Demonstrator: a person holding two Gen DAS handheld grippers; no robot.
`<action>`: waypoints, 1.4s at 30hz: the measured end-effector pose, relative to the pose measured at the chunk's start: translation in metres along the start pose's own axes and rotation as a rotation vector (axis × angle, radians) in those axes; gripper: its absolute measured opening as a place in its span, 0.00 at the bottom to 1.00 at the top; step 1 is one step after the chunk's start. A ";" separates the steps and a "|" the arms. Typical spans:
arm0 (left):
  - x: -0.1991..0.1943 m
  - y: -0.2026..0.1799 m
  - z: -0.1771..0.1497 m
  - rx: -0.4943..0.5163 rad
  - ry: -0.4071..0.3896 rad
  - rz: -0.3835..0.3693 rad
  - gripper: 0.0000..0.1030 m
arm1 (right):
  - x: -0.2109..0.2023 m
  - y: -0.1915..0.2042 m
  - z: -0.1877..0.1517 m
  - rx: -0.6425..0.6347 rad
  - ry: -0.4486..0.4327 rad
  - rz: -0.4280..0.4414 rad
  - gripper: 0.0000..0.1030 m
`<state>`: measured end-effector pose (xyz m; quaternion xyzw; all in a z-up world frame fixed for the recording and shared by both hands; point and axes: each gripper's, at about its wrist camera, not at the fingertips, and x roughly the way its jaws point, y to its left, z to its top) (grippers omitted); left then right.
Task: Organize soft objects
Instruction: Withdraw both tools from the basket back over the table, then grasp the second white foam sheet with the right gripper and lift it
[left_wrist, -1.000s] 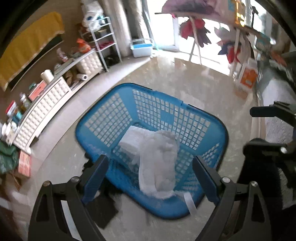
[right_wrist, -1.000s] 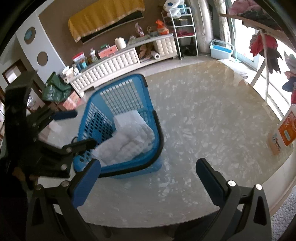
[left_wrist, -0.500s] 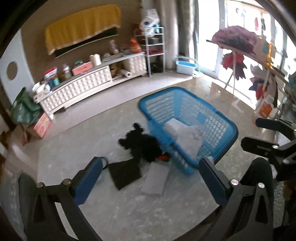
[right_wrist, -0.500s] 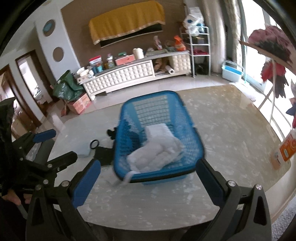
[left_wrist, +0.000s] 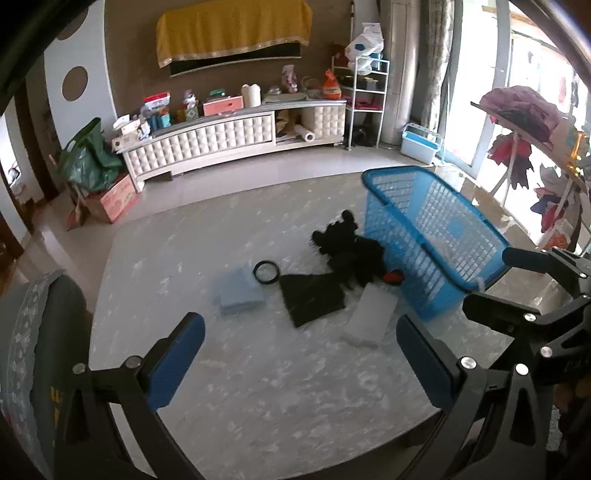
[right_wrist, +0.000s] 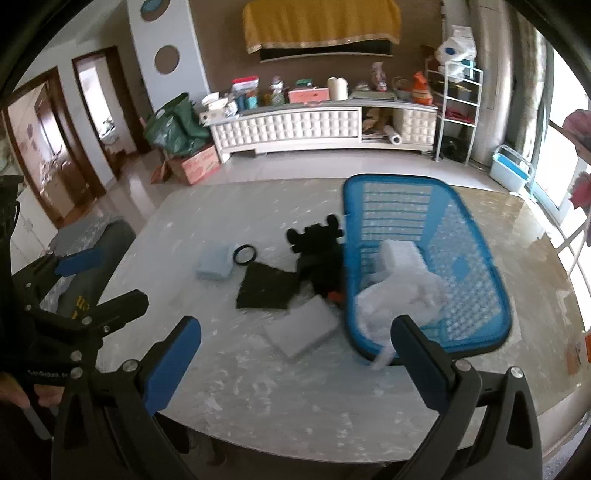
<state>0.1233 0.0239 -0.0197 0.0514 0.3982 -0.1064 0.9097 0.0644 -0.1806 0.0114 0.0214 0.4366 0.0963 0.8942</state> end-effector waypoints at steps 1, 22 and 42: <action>0.000 0.003 -0.003 -0.003 0.003 0.004 1.00 | 0.003 0.003 0.000 -0.005 0.007 -0.001 1.00; 0.062 0.077 -0.049 -0.066 0.170 0.045 1.00 | 0.102 0.045 -0.013 0.100 0.282 0.023 1.00; 0.145 0.082 -0.031 0.011 0.299 -0.029 1.00 | 0.166 0.019 -0.016 0.201 0.418 -0.110 1.00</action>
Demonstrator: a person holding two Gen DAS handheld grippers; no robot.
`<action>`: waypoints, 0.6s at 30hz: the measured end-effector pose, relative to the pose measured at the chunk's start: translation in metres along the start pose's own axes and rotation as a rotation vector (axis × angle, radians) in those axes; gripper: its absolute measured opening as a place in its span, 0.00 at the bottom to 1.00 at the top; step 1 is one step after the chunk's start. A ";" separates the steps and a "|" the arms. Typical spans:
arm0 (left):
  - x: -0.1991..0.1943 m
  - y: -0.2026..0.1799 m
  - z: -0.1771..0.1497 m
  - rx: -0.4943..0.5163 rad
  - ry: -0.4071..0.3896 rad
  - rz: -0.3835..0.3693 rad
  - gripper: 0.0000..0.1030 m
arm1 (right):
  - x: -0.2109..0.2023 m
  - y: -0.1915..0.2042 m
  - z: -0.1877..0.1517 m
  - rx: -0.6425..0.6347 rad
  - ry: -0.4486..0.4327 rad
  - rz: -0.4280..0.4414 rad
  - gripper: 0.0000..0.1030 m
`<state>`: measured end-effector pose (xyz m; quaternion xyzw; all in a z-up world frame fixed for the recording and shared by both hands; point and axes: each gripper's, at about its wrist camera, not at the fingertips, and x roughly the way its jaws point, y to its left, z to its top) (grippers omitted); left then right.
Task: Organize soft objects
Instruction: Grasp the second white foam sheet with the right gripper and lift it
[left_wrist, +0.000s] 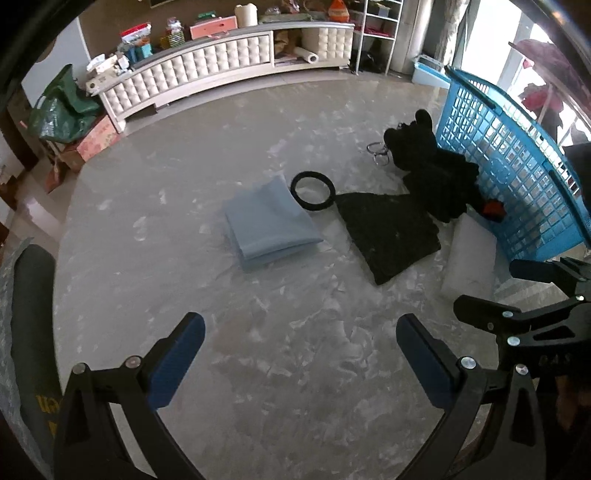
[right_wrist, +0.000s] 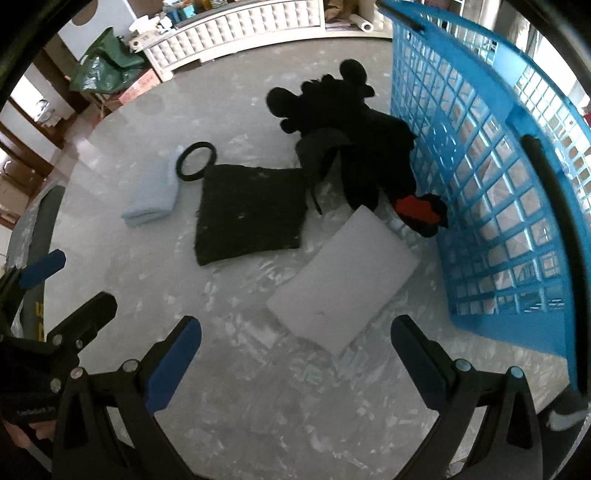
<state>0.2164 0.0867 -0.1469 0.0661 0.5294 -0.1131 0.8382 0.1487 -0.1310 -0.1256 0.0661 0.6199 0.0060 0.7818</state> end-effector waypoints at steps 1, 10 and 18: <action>0.003 0.000 0.001 0.004 0.004 -0.004 1.00 | 0.004 -0.002 0.001 0.011 0.010 -0.005 1.00; 0.023 -0.001 0.007 0.022 0.020 -0.040 1.00 | 0.025 -0.019 0.005 0.075 0.039 -0.059 1.00; 0.034 0.001 0.005 0.013 0.026 -0.054 1.00 | 0.042 -0.010 0.006 0.040 0.038 -0.125 0.82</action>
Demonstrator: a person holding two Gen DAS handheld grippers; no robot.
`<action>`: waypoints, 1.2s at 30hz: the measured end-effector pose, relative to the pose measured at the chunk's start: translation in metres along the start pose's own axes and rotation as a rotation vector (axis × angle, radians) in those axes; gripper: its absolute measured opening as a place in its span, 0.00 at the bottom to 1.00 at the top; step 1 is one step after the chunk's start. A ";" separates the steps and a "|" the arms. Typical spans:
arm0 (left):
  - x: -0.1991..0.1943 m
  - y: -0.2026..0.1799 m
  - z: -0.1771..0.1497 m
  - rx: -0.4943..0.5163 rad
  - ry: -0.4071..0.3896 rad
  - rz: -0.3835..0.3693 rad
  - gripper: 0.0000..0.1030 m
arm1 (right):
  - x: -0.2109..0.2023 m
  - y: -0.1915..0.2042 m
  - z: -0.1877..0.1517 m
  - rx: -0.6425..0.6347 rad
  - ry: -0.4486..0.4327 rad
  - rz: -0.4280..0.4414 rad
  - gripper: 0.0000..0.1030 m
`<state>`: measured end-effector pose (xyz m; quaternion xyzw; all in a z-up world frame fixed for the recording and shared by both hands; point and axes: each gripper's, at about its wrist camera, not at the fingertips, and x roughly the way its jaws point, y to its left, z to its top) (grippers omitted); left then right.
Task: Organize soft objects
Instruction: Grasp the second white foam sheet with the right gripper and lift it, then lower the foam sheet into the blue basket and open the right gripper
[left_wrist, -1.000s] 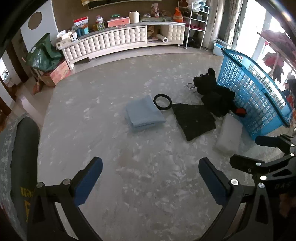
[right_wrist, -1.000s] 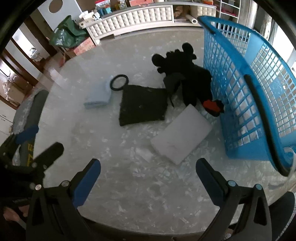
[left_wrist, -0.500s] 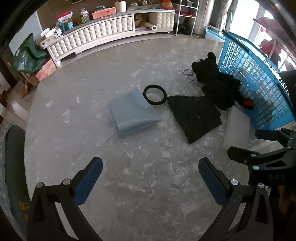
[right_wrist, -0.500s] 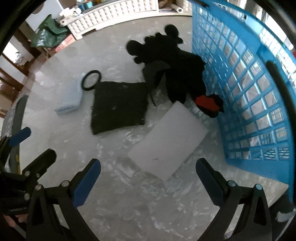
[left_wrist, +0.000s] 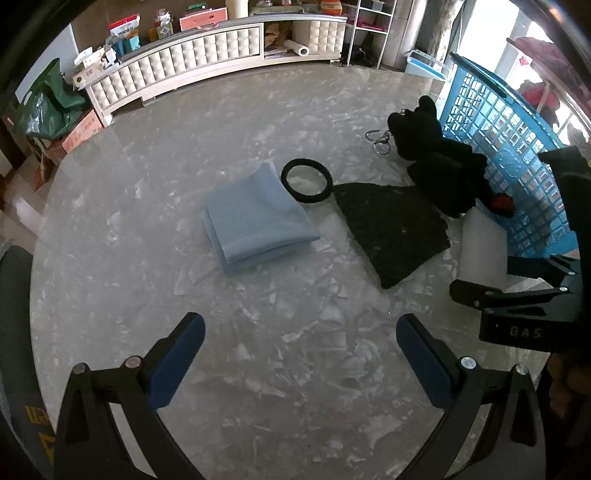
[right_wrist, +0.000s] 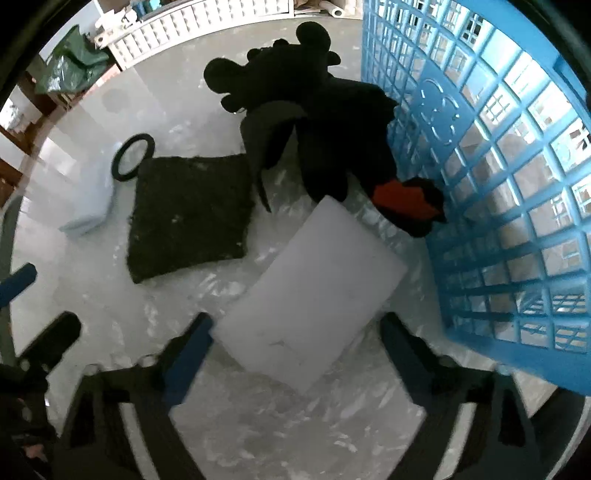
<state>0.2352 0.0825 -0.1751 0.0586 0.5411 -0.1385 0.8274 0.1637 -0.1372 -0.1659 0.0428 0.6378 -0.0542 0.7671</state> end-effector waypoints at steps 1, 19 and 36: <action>0.001 0.001 0.000 -0.002 0.001 -0.001 1.00 | 0.001 0.001 0.000 -0.006 -0.002 -0.002 0.81; -0.009 -0.006 -0.005 0.005 -0.016 0.016 1.00 | -0.029 -0.002 -0.035 -0.076 -0.066 0.088 0.30; -0.086 -0.046 -0.012 -0.006 -0.124 0.002 1.00 | -0.138 -0.021 -0.050 -0.166 -0.261 0.184 0.31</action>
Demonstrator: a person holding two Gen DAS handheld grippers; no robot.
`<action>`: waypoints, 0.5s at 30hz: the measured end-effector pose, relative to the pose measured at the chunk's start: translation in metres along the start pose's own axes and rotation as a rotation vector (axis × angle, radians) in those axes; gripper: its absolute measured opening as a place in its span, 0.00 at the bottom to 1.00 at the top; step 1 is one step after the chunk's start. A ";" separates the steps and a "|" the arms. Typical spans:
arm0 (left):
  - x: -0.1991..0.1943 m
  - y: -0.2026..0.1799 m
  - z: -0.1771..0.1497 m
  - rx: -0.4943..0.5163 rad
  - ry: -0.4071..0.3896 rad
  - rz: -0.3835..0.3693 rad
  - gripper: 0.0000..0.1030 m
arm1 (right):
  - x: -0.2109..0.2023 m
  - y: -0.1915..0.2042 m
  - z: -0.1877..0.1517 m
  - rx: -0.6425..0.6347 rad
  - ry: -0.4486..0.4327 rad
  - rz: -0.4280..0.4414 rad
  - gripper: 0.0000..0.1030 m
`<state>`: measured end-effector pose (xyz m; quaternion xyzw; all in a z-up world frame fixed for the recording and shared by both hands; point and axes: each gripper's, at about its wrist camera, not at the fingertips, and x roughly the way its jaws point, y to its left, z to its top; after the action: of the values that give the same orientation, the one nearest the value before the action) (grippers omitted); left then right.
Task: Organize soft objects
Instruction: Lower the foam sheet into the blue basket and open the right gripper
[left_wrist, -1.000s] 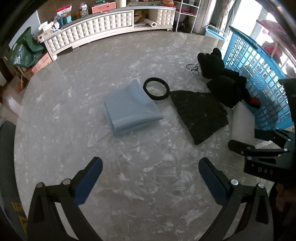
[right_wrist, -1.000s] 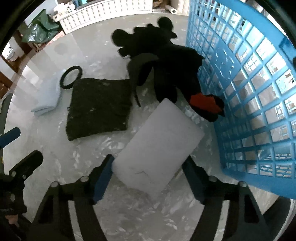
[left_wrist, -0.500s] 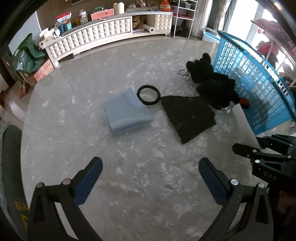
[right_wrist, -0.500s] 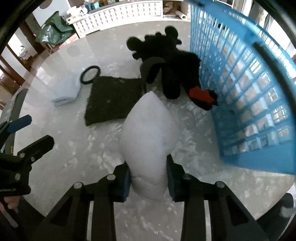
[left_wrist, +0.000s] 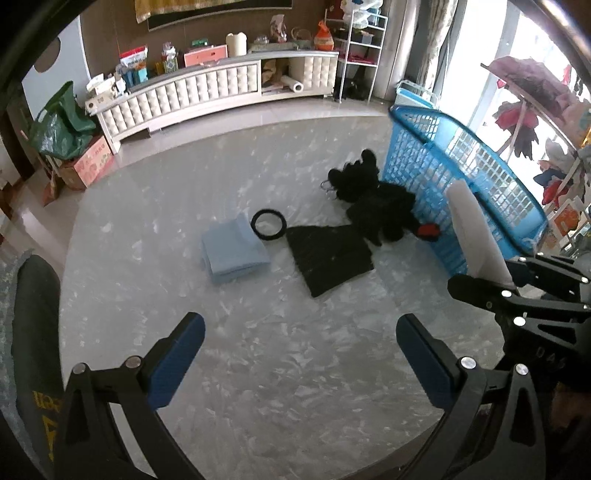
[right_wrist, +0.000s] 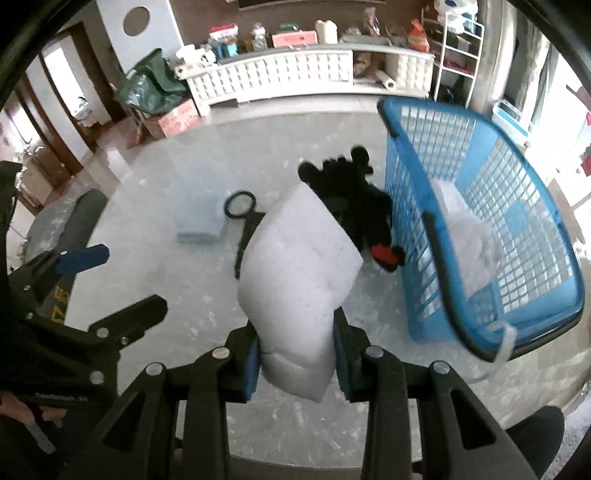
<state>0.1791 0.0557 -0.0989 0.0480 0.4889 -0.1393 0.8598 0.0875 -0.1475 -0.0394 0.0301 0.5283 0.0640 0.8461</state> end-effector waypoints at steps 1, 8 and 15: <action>-0.004 -0.003 0.001 0.004 -0.006 0.003 1.00 | -0.003 -0.001 0.002 -0.006 -0.009 0.006 0.31; -0.019 -0.019 0.012 0.044 -0.032 0.011 1.00 | -0.024 -0.023 0.011 -0.011 -0.054 0.017 0.31; -0.025 -0.037 0.030 0.078 -0.055 -0.015 1.00 | -0.034 -0.046 0.018 -0.006 -0.078 0.003 0.32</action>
<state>0.1813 0.0189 -0.0605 0.0739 0.4595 -0.1659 0.8694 0.0923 -0.1975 -0.0070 0.0309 0.4945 0.0656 0.8662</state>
